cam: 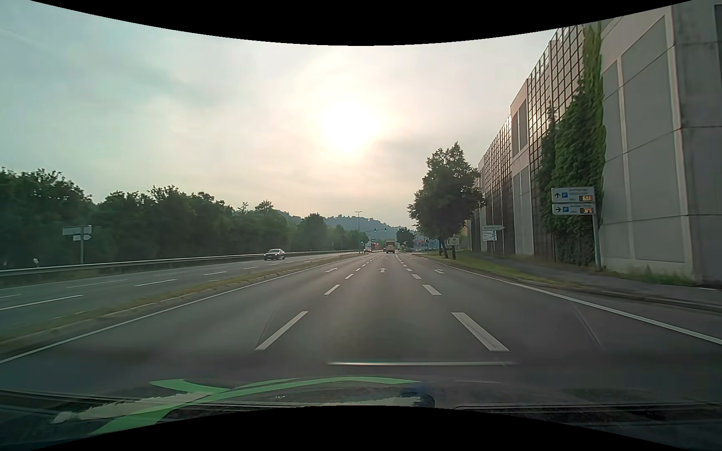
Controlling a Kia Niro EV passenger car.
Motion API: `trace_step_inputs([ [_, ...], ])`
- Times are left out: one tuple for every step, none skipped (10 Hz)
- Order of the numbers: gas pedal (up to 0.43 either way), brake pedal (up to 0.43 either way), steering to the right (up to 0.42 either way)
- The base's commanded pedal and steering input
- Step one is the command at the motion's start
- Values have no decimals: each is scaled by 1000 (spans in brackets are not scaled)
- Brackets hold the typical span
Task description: Follow the waypoints while adhering to traffic rules and regulations
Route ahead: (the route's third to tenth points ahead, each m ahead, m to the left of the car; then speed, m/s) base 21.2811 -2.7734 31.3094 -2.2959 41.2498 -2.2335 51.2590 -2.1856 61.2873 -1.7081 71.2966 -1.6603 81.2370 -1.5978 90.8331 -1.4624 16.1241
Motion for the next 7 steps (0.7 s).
trace_step_inputs([
  [118,0,-2],
  [118,0,-2],
  [110,0,-2],
  [110,0,-2],
  [110,0,-1],
  [110,0,-1],
  [110,0,-1],
])
